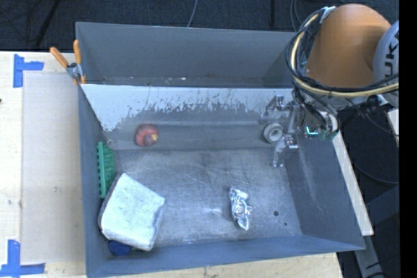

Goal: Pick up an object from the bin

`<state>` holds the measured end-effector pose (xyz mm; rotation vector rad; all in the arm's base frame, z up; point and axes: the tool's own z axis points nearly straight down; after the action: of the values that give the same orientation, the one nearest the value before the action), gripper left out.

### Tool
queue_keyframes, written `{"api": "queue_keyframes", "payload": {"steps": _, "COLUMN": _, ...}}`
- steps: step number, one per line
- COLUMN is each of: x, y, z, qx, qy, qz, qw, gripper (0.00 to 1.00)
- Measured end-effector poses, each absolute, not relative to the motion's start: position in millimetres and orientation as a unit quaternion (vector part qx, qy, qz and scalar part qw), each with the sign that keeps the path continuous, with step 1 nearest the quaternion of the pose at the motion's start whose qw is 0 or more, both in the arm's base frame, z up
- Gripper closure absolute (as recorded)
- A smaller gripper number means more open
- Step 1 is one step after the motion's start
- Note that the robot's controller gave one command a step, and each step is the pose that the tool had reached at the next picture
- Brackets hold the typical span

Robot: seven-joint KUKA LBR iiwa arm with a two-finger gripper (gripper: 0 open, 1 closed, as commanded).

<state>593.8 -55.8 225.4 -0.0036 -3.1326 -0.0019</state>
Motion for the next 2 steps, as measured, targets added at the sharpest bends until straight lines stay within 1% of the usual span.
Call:
{"api": "queue_keyframes", "payload": {"steps": 1, "x": 571.1, "y": -78, "z": 86, "qx": 0.14, "qy": -0.99, "qz": -0.001, "qw": 0.005, "gripper": 0.0}}
{"api": "queue_keyframes", "payload": {"steps": 2, "x": 529.0, "y": -5, "z": 74, "qx": 0.118, "qy": -0.993, "qz": 0.001, "qw": -0.006, "gripper": 0.0}}
